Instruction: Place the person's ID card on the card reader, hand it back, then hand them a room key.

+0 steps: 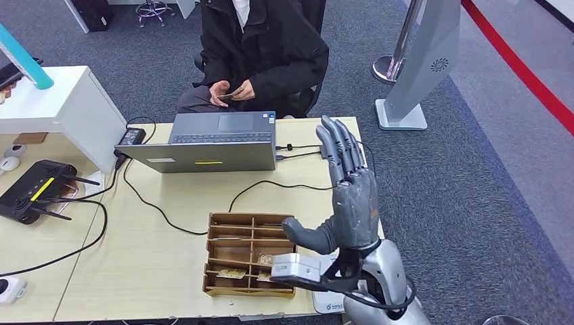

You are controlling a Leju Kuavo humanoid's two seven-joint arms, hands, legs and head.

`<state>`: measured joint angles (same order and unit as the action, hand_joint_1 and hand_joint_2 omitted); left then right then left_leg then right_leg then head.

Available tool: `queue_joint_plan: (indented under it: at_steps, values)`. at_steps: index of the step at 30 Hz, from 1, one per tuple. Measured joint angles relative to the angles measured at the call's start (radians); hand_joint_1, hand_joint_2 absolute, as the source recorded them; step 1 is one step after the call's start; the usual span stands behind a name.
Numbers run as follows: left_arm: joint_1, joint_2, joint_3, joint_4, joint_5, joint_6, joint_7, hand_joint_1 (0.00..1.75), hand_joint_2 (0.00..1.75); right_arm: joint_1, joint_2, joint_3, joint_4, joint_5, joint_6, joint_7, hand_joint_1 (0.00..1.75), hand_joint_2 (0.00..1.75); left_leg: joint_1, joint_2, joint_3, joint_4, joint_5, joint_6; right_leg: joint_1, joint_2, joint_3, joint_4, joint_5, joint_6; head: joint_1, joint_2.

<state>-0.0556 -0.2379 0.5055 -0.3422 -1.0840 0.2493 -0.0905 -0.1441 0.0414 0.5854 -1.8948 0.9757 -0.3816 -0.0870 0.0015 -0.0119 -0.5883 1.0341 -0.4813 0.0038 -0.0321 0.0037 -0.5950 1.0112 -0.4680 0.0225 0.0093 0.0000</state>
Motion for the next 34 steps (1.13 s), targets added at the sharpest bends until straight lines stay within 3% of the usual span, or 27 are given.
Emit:
queue_joint_plan:
  at_steps: [4, 7, 18, 34]
  values:
    - [0.011, 0.003, 0.020, 0.000, 0.011, 0.007, -0.017, 0.00, 0.00, 0.082, -0.019, -0.023, -0.064, -0.246, -0.004, -0.115, 0.00, 0.00, 0.000, 0.000, 0.000, 0.000, 0.000, 0.000, 0.000, 0.000, 0.000, 0.000, 0.000, 0.000, 0.000, 0.000]
    - [0.017, 0.005, 0.039, 0.000, 0.018, 0.012, -0.029, 0.00, 0.00, 0.144, -0.032, -0.047, -0.094, -0.412, 0.044, -0.204, 0.00, 0.00, 0.000, 0.000, 0.000, 0.000, 0.000, 0.000, 0.000, 0.000, 0.000, 0.000, 0.000, 0.001, 0.000, 0.000]
    - [0.024, 0.005, 0.114, 0.000, 0.028, 0.020, -0.063, 0.00, 0.00, 0.316, -0.050, -0.112, -0.145, -0.682, 0.210, -0.345, 0.00, 0.00, 0.000, 0.000, 0.000, 0.000, -0.001, -0.001, 0.000, 0.000, 0.001, 0.000, -0.001, 0.001, 0.000, 0.000]
    - [0.040, 0.006, 0.205, 0.000, 0.059, 0.036, -0.088, 0.00, 0.00, 0.461, -0.081, -0.142, -0.121, -0.790, 0.251, -0.357, 0.00, 0.00, 0.000, 0.000, 0.000, 0.000, -0.002, 0.001, 0.000, 0.000, 0.001, 0.000, -0.001, 0.001, 0.000, 0.000]
